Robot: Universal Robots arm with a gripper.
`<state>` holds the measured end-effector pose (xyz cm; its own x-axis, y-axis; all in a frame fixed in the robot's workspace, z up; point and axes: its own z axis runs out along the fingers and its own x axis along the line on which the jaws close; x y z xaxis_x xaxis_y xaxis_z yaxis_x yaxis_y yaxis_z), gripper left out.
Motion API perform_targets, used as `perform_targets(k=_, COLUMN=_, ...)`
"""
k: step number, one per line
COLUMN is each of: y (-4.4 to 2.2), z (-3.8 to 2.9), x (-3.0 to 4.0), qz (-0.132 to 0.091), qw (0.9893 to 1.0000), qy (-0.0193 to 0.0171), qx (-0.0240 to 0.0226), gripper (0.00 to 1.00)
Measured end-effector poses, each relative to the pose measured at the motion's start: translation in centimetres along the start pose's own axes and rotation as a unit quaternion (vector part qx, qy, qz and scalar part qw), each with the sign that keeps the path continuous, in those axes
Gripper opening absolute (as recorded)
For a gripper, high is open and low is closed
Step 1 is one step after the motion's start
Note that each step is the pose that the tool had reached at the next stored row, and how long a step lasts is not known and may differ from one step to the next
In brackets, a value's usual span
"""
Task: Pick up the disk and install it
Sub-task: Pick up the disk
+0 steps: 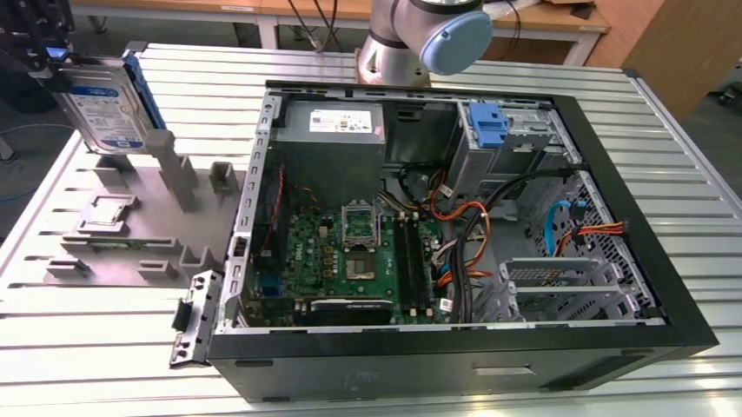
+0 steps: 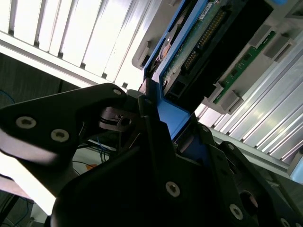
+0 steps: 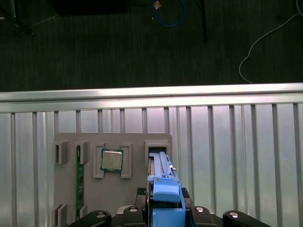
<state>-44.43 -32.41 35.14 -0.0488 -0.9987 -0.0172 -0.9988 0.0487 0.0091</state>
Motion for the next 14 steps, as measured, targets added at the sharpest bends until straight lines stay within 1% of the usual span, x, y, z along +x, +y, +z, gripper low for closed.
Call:
perform_targets(k=6, y=0.0, z=-0.16, x=0.0, qz=0.0, qw=1.0, qy=0.0, qx=-0.0001, gripper=0.36)
perform_targets(k=14, y=0.01, z=-0.62, x=-0.01, qz=0.0, qw=1.0, qy=0.0, qx=0.0, gripper=0.36)
